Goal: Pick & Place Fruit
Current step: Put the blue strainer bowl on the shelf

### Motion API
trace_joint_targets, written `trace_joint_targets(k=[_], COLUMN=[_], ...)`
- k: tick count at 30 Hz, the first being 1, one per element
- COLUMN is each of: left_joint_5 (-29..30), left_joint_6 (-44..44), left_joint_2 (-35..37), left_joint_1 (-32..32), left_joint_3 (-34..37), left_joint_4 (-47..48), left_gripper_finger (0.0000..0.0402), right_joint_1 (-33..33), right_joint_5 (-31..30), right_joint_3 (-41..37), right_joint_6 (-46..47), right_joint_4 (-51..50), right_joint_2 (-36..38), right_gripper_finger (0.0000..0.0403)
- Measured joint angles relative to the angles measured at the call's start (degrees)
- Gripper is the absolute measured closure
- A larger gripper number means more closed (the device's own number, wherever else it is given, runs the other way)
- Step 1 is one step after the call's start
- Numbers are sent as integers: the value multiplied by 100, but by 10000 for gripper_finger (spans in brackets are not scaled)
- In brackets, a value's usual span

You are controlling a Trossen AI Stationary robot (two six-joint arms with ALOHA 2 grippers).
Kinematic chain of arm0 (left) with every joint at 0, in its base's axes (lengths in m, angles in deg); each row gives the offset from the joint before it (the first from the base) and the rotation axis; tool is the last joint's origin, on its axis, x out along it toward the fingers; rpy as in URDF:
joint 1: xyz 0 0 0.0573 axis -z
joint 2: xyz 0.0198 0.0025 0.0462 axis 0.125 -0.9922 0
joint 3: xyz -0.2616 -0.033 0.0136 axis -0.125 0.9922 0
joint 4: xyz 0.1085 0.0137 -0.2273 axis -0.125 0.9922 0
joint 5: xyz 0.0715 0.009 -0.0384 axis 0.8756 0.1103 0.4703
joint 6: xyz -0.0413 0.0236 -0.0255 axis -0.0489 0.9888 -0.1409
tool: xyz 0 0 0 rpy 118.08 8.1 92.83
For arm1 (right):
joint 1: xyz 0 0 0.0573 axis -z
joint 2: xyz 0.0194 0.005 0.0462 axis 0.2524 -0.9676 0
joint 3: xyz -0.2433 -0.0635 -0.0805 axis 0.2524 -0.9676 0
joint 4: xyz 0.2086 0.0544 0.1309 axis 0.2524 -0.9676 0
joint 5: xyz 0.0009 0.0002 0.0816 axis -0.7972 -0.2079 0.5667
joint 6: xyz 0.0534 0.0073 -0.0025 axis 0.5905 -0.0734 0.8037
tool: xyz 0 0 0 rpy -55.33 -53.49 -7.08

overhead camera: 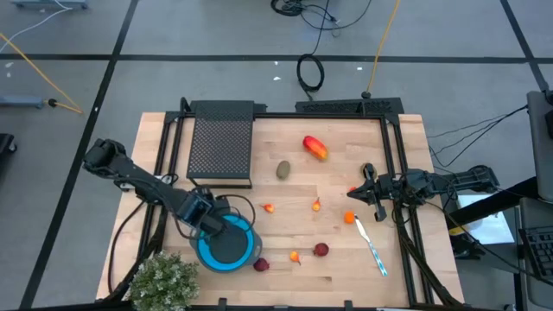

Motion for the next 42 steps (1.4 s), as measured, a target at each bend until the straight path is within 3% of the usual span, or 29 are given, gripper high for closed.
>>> trace_joint_targets(k=[15, 24, 42], left_joint_5=[-182, -198, -709], left_joint_6=[62, -26, -174], left_joint_2=[0, 0, 17], left_joint_1=[0, 0, -7], left_joint_3=[507, 595, 590], left_joint_4=[-877, -1138, -1319], left_gripper_finger=[125, 230, 386], right_joint_1=[0, 0, 0], right_joint_5=[0, 0, 0], right_joint_3=[0, 0, 0], right_joint_6=[2, 3, 4], right_joint_4=[0, 2, 2], right_joint_2=[-2, -2, 0], right_gripper_finger=[403, 403, 403])
